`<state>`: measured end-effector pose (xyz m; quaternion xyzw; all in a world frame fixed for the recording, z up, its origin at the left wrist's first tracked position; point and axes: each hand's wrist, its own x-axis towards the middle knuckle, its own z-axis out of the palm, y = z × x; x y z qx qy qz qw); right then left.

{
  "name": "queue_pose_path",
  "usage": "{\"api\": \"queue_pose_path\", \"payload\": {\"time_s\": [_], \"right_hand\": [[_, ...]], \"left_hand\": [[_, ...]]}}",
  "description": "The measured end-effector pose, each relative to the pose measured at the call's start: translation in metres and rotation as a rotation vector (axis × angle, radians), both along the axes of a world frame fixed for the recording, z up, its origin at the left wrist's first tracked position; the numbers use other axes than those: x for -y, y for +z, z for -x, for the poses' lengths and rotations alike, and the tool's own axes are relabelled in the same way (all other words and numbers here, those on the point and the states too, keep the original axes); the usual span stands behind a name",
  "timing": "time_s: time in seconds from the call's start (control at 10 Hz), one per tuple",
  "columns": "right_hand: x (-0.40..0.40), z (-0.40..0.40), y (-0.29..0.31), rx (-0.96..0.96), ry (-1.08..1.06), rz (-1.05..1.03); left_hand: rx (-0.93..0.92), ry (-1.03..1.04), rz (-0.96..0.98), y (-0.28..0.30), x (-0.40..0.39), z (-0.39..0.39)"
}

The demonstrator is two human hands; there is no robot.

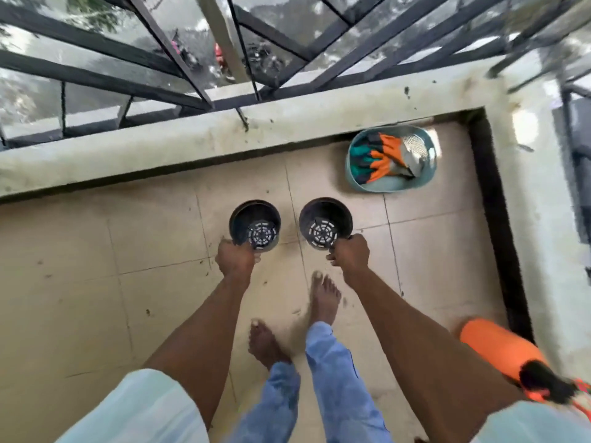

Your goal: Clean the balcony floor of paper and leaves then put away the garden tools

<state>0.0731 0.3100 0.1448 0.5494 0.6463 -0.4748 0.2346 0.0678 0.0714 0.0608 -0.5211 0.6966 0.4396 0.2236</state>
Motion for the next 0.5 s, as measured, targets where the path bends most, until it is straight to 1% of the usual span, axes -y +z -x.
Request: {"api": "queue_pose_path", "payload": {"time_s": [0.1, 0.2, 0.3, 0.4, 0.5], "right_hand": [[-0.011, 0.043, -0.051, -0.026, 0.054, -0.038], [-0.015, 0.086, -0.093, -0.064, 0.09, -0.039], [-0.013, 0.118, -0.12, -0.13, 0.096, 0.0], [-0.01, 0.131, -0.133, -0.146, 0.112, 0.038], [-0.009, 0.13, -0.138, -0.147, 0.147, 0.048]], "left_hand": [[0.001, 0.021, 0.03, -0.035, -0.02, 0.034], [-0.064, 0.044, 0.015, -0.06, -0.038, 0.073], [-0.142, 0.061, -0.009, -0.069, -0.051, 0.103], [-0.167, 0.092, -0.075, -0.07, -0.059, 0.117], [-0.142, 0.081, -0.122, -0.071, -0.061, 0.116]]}}
